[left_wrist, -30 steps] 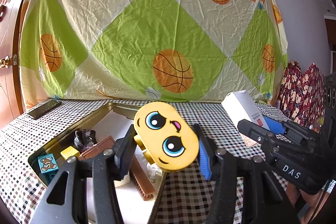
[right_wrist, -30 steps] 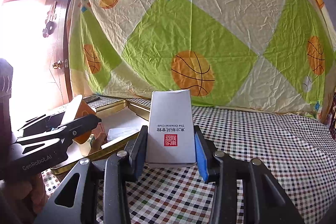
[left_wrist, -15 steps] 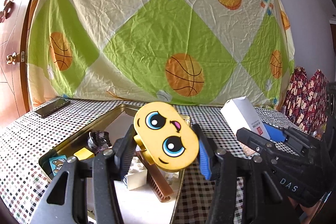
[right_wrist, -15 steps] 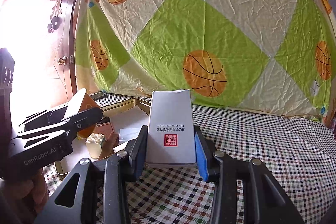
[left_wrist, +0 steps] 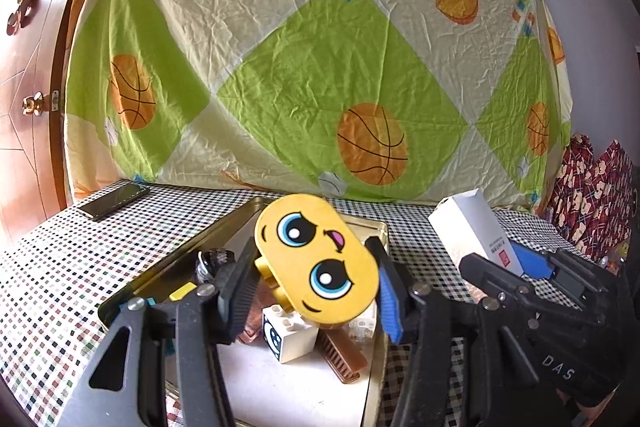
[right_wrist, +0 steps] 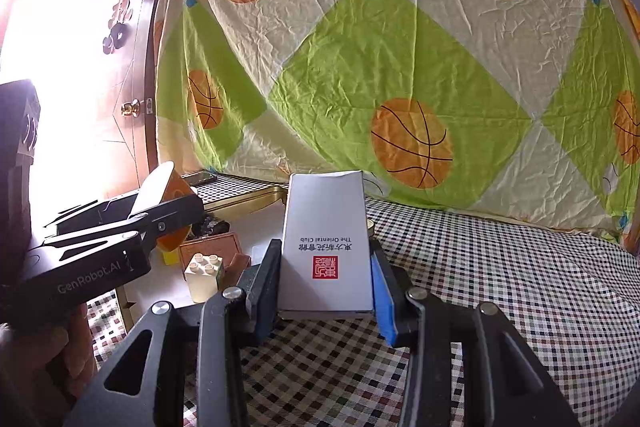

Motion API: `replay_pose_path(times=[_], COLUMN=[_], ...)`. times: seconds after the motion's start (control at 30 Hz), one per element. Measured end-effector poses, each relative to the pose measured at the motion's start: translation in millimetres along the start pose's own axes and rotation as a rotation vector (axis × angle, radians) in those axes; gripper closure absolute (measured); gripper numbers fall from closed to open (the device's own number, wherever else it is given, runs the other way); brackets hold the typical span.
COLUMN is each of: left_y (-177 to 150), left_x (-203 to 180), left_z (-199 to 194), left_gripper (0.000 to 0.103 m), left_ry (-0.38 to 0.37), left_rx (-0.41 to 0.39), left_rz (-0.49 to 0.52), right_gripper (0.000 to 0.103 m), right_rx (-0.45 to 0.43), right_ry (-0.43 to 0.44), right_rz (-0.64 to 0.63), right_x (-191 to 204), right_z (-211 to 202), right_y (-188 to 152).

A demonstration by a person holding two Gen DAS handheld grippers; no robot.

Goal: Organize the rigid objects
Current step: 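Lift and carry the yellow block and white box toward the gold tin with both grippers, then lower the yellow block with the left gripper while the right lowers the box into the tin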

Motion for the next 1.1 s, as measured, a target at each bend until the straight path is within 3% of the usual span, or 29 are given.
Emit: replay_pose_path(times=[0.63, 0.8, 1.1], left_y=[0.5, -0.8, -2.4], left_x=[44.8, 62.2, 65.9], left_z=[-6.5, 0.5, 18.7], left_gripper=[0.051, 0.051, 0.051], left_ry=[0.051, 0.084, 0.099], left_rx=[0.012, 0.056, 0.147], left_rz=[-0.027, -0.027, 0.014], right_gripper=[0.059, 0.059, 0.059], right_rx=[0.022, 0.04, 0.152], right_ry=[0.048, 0.063, 0.063], right_rz=[-0.062, -0.061, -0.016], right_x=[41.4, 48.4, 52.2], right_z=[16.6, 26.3, 71.3], right_y=[1.4, 9.5, 25.9])
Point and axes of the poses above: each gripper's, at about its wrist camera, not at the fingertips, and z roughly the way its jaws point, x to its left, y to its top, the point moved 1 cm from there along z, roughly the way its jaws point, and after that the axes turned 7 degrees about z, right-handed, at the moved point
